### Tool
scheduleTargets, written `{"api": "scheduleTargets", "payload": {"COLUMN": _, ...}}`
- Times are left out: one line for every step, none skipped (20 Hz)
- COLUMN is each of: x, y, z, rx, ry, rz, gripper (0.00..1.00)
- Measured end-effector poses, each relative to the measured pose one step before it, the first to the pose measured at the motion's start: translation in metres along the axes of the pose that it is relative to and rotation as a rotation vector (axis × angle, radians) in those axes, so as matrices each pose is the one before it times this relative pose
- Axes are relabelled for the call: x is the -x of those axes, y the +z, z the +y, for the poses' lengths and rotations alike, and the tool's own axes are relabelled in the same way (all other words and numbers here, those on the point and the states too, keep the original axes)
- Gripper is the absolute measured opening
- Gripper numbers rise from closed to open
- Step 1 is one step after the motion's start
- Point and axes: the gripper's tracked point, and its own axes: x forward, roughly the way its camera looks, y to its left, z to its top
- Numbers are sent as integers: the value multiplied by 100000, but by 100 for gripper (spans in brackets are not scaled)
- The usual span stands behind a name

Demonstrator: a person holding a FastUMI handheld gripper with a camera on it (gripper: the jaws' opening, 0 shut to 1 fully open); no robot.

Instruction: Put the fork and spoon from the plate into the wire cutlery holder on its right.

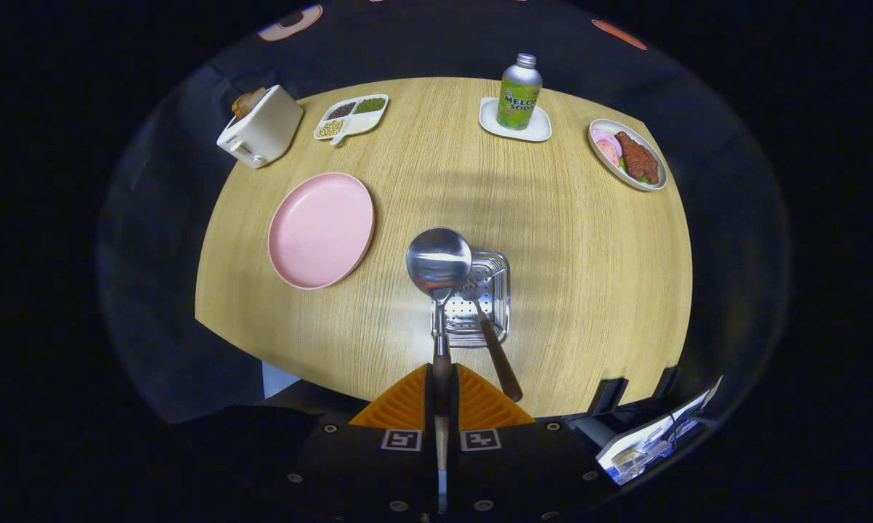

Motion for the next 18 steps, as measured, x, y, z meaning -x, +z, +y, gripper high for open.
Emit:
{"api": "scheduleTargets", "payload": {"x": -126, "y": -214, "z": -235, "rx": 407, "ry": 97, "rz": 2141, "gripper": 5}}
{"api": "scheduleTargets", "payload": {"x": -108, "y": -370, "z": -104, "rx": 48, "ry": 681, "rz": 2968, "gripper": 5}}
{"api": "scheduleTargets", "payload": {"x": -145, "y": -334, "z": 13, "rx": 205, "ry": 1009, "rz": 2875, "gripper": 5}}
{"api": "scheduleTargets", "payload": {"x": -89, "y": -293, "z": -18, "rx": -108, "ry": 668, "rz": 3367, "gripper": 5}}
{"api": "scheduleTargets", "payload": {"x": -125, "y": -258, "z": -169, "rx": 214, "ry": 451, "rz": 3039, "gripper": 5}}
{"api": "scheduleTargets", "payload": {"x": -126, "y": -189, "z": -211, "rx": 546, "ry": 175, "rz": 3064, "gripper": 5}}
{"api": "scheduleTargets", "payload": {"x": -384, "y": 10, "z": -97, "rx": 381, "ry": -53, "rz": 3130, "gripper": 5}}
{"api": "scheduleTargets", "payload": {"x": -130, "y": -45, "z": -86, "rx": 522, "ry": 243, "rz": 3188, "gripper": 5}}
{"api": "scheduleTargets", "payload": {"x": -126, "y": 9, "z": -135, "rx": -482, "ry": 189, "rz": 2431, "gripper": 5}}
{"api": "scheduleTargets", "payload": {"x": -121, "y": 69, "z": -11, "rx": -194, "ry": 308, "rz": 2605, "gripper": 5}}
{"api": "scheduleTargets", "payload": {"x": -124, "y": -19, "z": 8, "rx": -175, "ry": 632, "rz": 2616, "gripper": 5}}
{"api": "scheduleTargets", "payload": {"x": -149, "y": -7, "z": 221, "rx": -415, "ry": 1242, "rz": 3211, "gripper": 5}}
{"api": "scheduleTargets", "payload": {"x": 102, "y": -266, "z": 208, "rx": -592, "ry": 739, "rz": 3107, "gripper": 5}}
{"api": "scheduleTargets", "payload": {"x": -208, "y": 293, "z": -15, "rx": 283, "ry": -145, "rz": 1760, "gripper": 5}}
{"api": "scheduleTargets", "payload": {"x": -252, "y": 339, "z": -353, "rx": -27, "ry": -1639, "rz": 1223, "gripper": 6}}
{"api": "scheduleTargets", "payload": {"x": -217, "y": 457, "z": -264, "rx": -670, "ry": -852, "rz": 1138, "gripper": 6}}
{"api": "scheduleTargets", "payload": {"x": -151, "y": 373, "z": -84, "rx": -1084, "ry": -198, "rz": 1155, "gripper": 6}}
{"api": "scheduleTargets", "payload": {"x": -119, "y": 545, "z": -87, "rx": -1444, "ry": -285, "rz": 296, "gripper": 6}}
